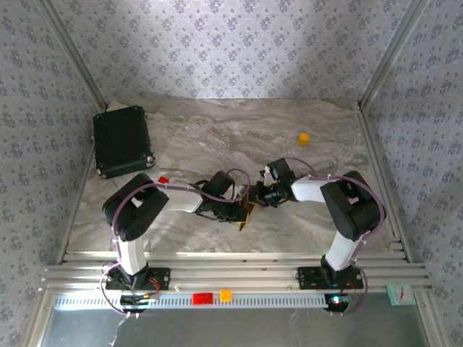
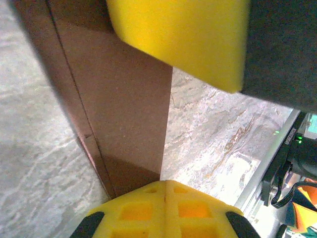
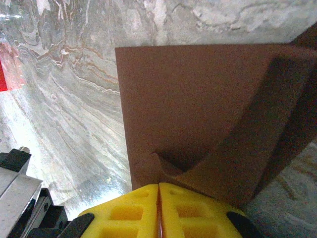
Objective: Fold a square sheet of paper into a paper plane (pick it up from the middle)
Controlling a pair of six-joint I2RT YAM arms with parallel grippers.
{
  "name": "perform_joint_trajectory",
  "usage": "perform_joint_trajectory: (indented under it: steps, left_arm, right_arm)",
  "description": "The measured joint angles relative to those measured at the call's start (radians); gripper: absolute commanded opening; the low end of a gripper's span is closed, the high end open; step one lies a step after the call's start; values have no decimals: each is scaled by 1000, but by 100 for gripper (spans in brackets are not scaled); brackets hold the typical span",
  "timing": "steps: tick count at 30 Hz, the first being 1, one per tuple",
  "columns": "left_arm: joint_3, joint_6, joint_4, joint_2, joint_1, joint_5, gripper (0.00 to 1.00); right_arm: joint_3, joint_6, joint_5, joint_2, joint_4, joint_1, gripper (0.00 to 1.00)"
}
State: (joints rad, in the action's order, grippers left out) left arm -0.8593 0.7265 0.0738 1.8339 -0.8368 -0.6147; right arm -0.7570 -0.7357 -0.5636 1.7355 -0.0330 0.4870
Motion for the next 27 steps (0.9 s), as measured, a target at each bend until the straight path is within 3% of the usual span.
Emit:
perform_joint_trajectory:
  steps: [11, 22, 27]
  left_arm:
    - [94, -4, 6, -96, -53, 89, 5]
    - [196, -26, -99, -232, -127, 134, 3]
    - [235, -18, -129, -334, -117, 156, 3]
  right_arm:
    - [0, 0, -10, 6, -4, 0, 12]
    - [0, 0, -11, 6, -4, 0, 12]
    - [2, -8, -12, 5, -9, 0, 12]
